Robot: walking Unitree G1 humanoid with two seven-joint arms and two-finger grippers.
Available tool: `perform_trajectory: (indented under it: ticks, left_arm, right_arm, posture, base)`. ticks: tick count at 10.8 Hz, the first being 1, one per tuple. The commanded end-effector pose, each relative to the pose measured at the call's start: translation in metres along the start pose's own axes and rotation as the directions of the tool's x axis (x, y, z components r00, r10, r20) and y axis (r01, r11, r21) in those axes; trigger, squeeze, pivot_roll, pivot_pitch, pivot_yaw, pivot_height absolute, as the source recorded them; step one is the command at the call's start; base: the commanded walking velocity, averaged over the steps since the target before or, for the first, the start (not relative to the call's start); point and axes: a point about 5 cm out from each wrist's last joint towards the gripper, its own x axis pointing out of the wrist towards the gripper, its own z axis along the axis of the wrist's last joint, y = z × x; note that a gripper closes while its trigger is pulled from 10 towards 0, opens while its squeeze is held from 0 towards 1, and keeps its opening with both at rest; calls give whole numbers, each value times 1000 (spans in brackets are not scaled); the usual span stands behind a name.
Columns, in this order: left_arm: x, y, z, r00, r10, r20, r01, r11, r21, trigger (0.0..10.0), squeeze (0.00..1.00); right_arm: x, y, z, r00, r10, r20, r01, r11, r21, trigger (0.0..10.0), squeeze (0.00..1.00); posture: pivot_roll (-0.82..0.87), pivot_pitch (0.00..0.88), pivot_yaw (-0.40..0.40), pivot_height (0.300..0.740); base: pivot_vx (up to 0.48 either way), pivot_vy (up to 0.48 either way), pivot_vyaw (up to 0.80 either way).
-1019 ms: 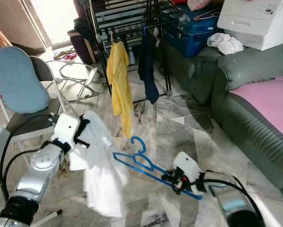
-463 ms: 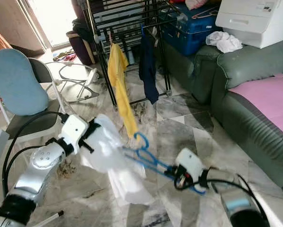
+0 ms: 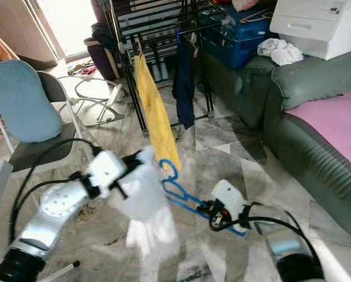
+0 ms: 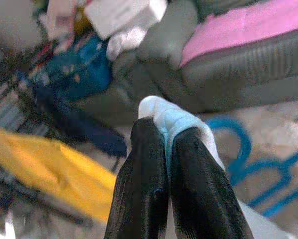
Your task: Hang hanger
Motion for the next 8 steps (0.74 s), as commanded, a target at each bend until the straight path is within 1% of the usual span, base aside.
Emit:
perform_trajectory:
  ticks: [1,2,3,4,5,6,7,8]
  left_arm:
    - [2,1,11,999,-22,44,17,995,102,10000,0]
    - [4,-3,11,996,-88,19,82,972,220,10000,0]
    - [1,-2,6,993,-112,-21,114,967,226,10000,0]
    - [-5,0,-2,991,-118,-61,128,971,202,10000,0]
    - [-21,4,-23,978,-124,-169,154,972,177,10000,0]
    - [-28,7,-35,965,-125,-232,169,969,178,10000,0]
    - [-34,12,-44,955,-122,-271,177,966,189,10000,0]
    - [-36,17,-47,947,-122,-297,191,958,215,10000,0]
  right_arm:
    - [5,2,5,999,34,8,-34,999,-10,10000,0]
    - [7,6,-1,997,66,-27,-66,998,-11,10000,0]
    - [5,5,-6,997,58,-59,-61,997,-39,10000,0]
    - [0,0,-9,996,23,-87,-30,997,-77,10000,0]
    - [-11,-13,-9,993,-32,-109,17,990,-139,10000,0]
    - [-18,-21,-7,992,-63,-112,43,984,-172,10000,0]
    - [-23,-27,-3,991,-82,-102,61,980,-192,10000,0]
    - [-24,-30,1,993,-88,-84,68,975,-213,10000,0]
  posture:
    - [-68,0,161,740]
    - [-65,0,160,740]
    - [-65,0,161,740]
    - [-64,0,161,740]
    - [-69,0,163,740]
    - [-76,0,163,740]
    - [-81,0,164,740]
    - [-84,0,161,740]
  base:
    - [0,0,0]
    - [0,0,0]
    - [0,0,0]
    - [0,0,0]
    - [0,0,0]
    - [0,0,0]
    - [0,0,0]
    - [0,0,0]
